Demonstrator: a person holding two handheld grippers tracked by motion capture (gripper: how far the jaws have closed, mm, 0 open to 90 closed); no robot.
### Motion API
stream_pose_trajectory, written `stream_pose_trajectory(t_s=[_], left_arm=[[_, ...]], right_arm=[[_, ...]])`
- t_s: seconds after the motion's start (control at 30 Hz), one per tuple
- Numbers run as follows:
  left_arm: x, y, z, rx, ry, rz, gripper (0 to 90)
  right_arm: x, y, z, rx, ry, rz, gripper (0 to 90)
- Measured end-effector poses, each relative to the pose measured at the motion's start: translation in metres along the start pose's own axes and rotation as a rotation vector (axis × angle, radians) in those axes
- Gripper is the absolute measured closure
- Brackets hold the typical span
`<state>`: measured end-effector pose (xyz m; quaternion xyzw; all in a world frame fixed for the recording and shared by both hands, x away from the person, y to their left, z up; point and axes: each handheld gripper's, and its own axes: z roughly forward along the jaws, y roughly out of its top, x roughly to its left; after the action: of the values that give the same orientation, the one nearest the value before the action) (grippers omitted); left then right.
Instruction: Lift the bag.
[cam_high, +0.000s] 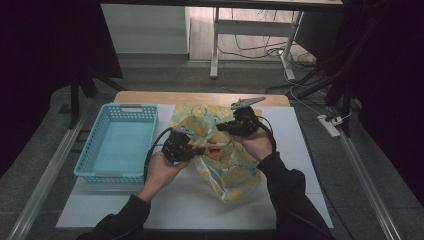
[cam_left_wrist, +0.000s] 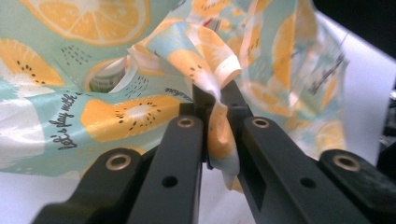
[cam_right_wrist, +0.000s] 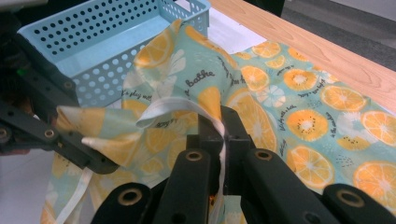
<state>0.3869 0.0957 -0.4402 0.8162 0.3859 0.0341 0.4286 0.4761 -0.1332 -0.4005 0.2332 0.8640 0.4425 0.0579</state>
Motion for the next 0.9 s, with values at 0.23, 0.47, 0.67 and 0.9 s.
stream_pose_trajectory(t_s=[0.23, 0.47, 0.67, 0.9], left_arm=[[0.0, 0.018, -0.015, -0.03, 0.012, 0.024, 89.1], [-0.001, 0.036, -0.027, -0.062, 0.019, 0.042, 89.1], [-0.001, 0.051, -0.037, -0.09, 0.021, 0.055, 89.1], [-0.004, 0.071, -0.051, -0.125, 0.024, 0.075, 89.1]], right_arm=[[0.002, 0.01, -0.007, -0.004, 0.002, -0.01, 90.0], [0.005, 0.02, -0.014, -0.018, -0.002, -0.026, 90.0], [0.004, 0.028, -0.022, -0.037, -0.006, -0.027, 90.0], [0.004, 0.04, -0.034, -0.059, -0.013, -0.035, 90.0]])
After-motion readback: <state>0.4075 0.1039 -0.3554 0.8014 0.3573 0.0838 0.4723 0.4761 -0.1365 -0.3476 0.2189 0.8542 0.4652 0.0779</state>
